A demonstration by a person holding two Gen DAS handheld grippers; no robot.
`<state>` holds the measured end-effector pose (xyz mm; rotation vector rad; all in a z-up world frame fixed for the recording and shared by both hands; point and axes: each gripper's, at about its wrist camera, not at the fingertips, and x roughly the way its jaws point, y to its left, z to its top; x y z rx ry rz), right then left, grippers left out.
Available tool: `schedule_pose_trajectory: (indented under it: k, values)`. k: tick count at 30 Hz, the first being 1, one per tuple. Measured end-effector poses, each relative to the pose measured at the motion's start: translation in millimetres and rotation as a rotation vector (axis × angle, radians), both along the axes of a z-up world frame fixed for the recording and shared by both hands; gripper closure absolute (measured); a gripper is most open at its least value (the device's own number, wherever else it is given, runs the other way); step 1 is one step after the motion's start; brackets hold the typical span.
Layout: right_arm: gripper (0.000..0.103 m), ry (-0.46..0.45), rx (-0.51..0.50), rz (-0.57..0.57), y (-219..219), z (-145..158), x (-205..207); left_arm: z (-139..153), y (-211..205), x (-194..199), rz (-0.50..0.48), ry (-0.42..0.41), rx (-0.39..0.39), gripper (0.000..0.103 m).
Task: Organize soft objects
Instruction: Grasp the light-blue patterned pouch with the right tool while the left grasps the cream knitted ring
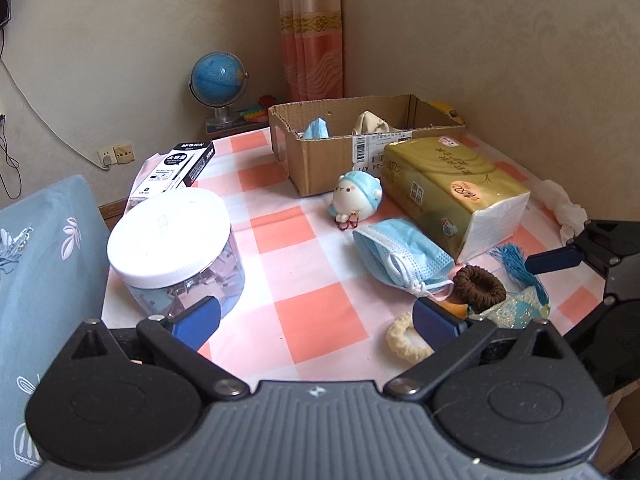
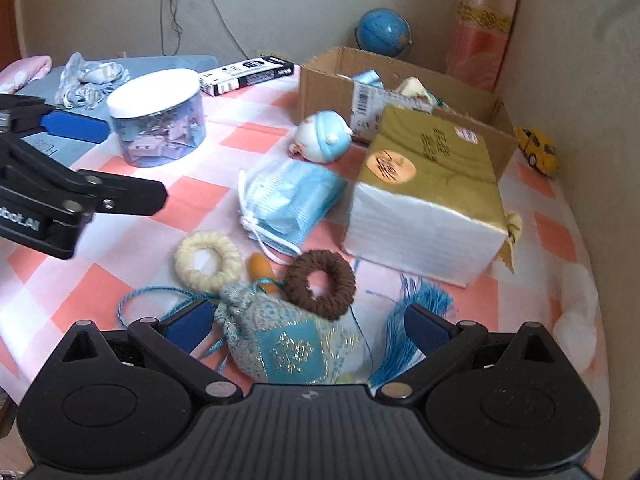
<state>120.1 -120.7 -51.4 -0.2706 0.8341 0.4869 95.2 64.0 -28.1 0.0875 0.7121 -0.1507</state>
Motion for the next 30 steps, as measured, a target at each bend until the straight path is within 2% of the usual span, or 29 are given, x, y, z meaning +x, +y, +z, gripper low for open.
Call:
schedule_pose_trajectory:
  k: [4, 8, 17, 23, 30]
  values:
    - [0.000, 0.010, -0.026, -0.050, -16.2, -5.7, 0.0, -3.5, -2.9, 1.8, -0.010, 0.008, -0.019, 0.001]
    - [0.000, 0.041, 0.021, -0.083, -36.7, -8.5, -0.1, -8.2, -10.5, 2.7, -0.037, 0.024, -0.010, 0.001]
    - [0.000, -0.001, 0.052, -0.071, -47.5, -11.4, -12.2, -27.2, -26.5, 9.2, -0.090, 0.093, 0.025, 0.001]
    - [0.000, -0.018, 0.063, -0.067, -49.3, -12.2, -13.8, -30.4, -37.3, 17.3, -0.128, 0.094, 0.014, 0.001]
    - [0.000, -0.023, 0.066, -0.066, -49.9, -12.3, -14.6, -41.3, -36.6, 22.9, -0.094, 0.114, 0.059, 0.000]
